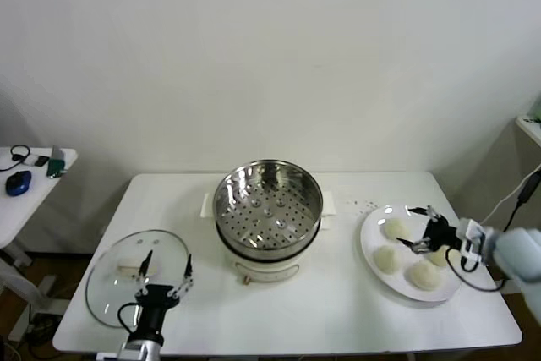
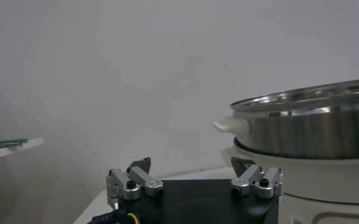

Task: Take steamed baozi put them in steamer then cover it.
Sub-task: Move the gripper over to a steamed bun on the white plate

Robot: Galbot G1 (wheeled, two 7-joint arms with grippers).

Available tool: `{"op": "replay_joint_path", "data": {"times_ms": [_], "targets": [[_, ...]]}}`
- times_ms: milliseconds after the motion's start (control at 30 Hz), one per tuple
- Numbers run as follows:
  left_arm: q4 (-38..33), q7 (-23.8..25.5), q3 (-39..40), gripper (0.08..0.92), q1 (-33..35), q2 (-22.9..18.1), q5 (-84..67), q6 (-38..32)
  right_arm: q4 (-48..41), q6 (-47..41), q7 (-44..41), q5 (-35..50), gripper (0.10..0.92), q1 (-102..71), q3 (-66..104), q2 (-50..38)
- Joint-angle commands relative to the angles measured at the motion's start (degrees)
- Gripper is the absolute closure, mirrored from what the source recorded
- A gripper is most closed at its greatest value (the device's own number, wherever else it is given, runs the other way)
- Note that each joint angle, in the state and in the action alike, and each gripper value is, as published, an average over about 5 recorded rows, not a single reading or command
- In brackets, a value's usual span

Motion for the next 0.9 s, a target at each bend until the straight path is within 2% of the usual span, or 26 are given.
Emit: {"op": "replay_joint_path", "data": {"times_ms": [33, 233, 467, 667, 900], "targets": [[0.3, -0.6, 0.0, 0.177, 0.1, 0.2, -1.1, -1.0, -13.1, 1.0, -14.4, -7.7, 0.203, 38.7, -38.7, -3.9], [0.8, -1.1, -0.3, 0.177, -0.2, 0.8, -1.2, -0.3, -23.6, 2.8, -16.3, -7.5, 0.203, 49.0, -53.4, 5.3], [0.3, -1.5, -0.7, 0.177, -1.6, 1.6, -1.0, 1.6, -31.2, 4.0, -16.4, -7.7, 0.203, 50.7, -58.5, 14.5], [0.5, -1.7, -1.3, 0.177, -1.5, 2.1, -1.0, 2.0, -36.5, 5.2, -15.7, -8.5, 0.203, 49.2, -58.4, 18.6], [0.8, -2.5, -2.0, 0.177, -1.4, 2.7, -1.1, 2.5, -38.0, 5.8, -15.1, -8.3, 0.203, 47.5, -58.6, 20.0]]}}
